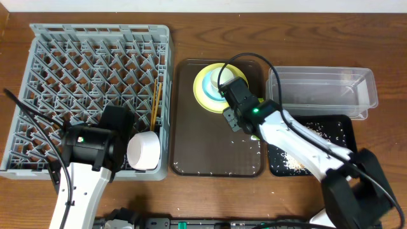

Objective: Sort waste into correct bins and load items into the dishwasher
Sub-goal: 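Grasp the white tissue with the right gripper and lift it, then carry the tissue over the clear plastic container with the right gripper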

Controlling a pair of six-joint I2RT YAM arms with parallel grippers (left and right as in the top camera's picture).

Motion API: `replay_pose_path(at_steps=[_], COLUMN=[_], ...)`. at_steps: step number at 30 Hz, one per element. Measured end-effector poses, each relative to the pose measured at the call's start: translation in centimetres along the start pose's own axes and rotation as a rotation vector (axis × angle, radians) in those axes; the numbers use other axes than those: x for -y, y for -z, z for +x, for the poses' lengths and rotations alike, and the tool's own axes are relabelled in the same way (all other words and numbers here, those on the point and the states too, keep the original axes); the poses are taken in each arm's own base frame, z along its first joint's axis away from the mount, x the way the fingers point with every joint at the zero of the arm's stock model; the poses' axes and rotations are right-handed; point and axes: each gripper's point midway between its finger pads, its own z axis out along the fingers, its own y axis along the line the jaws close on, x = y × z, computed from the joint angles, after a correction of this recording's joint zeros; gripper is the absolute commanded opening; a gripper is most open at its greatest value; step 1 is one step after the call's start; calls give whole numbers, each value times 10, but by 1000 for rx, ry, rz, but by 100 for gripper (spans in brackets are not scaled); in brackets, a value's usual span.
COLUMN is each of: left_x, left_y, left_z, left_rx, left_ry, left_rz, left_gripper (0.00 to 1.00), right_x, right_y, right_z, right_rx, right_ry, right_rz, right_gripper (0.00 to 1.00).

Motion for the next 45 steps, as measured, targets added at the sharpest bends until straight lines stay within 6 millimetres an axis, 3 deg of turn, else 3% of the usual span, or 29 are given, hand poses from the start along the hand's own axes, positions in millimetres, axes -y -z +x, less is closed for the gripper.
replay_pose_path(at_steps=[7, 12, 14, 16, 21, 28, 31, 36, 45], left_x=[0, 0, 0, 0, 0, 0, 0, 0, 0], left_y=[0, 0, 0, 0, 0, 0, 0, 0, 0], left_z=[0, 0, 0, 0, 0, 0, 0, 0, 0], left_rx=[0, 0, 0, 0, 0, 0, 0, 0, 0], left_ry=[0, 0, 0, 0, 0, 0, 0, 0, 0], left_rz=[0, 0, 0, 0, 0, 0, 0, 0, 0], left_gripper=[93, 94, 93, 93, 93, 94, 93, 93, 94], right_x=[-5, -8, -13, -22, -38, -27, -13, 40, 151], right_y=[-44, -45, -44, -41, -7, 91, 124, 153, 145], right_z=[31, 28, 26, 24, 6, -29, -33, -32, -5], right_rx=[-131, -119, -111, -102, -28, 193, 267, 336, 267], right_ry=[25, 24, 27, 23, 12, -13, -30, -112, -330], right_rz=[11, 0, -22, -66, -184, -250, -228, -63, 229], right_gripper=[51, 12, 1, 1, 1, 1, 1, 1, 1])
